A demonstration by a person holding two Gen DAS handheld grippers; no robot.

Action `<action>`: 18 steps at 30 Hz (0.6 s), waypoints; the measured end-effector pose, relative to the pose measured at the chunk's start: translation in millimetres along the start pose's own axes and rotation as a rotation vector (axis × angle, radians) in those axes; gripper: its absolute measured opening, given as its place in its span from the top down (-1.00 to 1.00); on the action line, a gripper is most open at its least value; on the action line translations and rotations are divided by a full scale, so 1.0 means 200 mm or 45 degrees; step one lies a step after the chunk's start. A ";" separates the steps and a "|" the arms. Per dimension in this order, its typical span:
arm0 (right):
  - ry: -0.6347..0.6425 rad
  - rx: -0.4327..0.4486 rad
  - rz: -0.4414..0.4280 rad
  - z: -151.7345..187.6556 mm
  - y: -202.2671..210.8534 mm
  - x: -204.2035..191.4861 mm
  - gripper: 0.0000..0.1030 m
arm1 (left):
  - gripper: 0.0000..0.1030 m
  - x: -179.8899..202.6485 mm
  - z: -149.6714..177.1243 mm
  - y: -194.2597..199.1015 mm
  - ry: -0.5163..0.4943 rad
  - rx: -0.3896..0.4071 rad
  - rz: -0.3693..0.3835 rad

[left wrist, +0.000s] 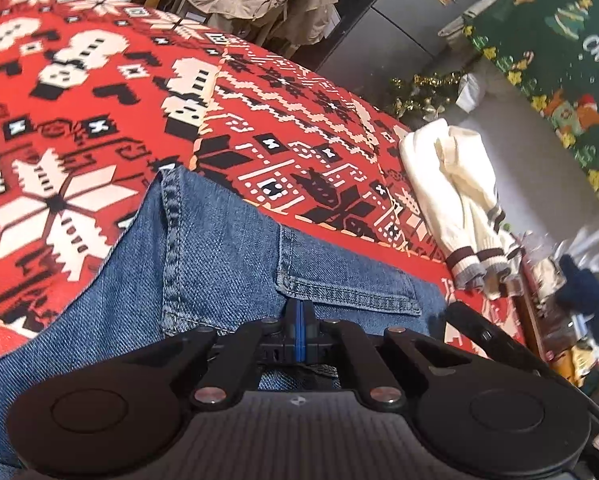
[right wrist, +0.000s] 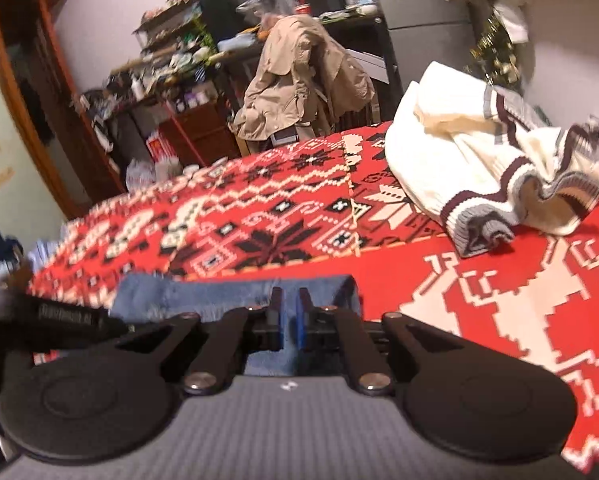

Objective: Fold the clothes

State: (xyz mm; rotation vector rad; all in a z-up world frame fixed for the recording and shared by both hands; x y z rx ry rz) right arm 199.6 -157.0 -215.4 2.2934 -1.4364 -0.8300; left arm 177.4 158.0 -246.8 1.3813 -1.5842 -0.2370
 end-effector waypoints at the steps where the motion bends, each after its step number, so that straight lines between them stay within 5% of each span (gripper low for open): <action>1: -0.017 0.005 -0.003 -0.01 -0.02 0.00 0.87 | 0.94 0.00 0.00 0.00 -0.011 0.002 -0.002; 6: 0.024 -0.040 0.104 0.06 -0.13 0.06 0.90 | 0.94 0.03 0.00 0.00 -0.063 0.008 -0.029; 9: -0.010 -0.040 0.150 0.07 -0.10 0.13 0.75 | 0.95 0.03 0.00 0.00 -0.075 0.008 -0.038; 13: -0.069 -0.011 0.122 0.08 -0.04 0.15 0.75 | 0.95 0.05 0.00 0.03 -0.072 0.017 -0.049; 18: 0.049 -0.008 0.070 0.12 0.00 -0.02 0.76 | 0.64 0.13 0.05 0.14 -0.130 0.050 -0.008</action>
Point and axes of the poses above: each gripper's, at about its wrist camera, not at the fingertips, and y roughly against the way its jaws point, x to its right, z to its underside, the point moved 8 cm from there along -y, roughly the way its jaws point, and after that the axes turned 1 degree about x, right-handed, at the moved point
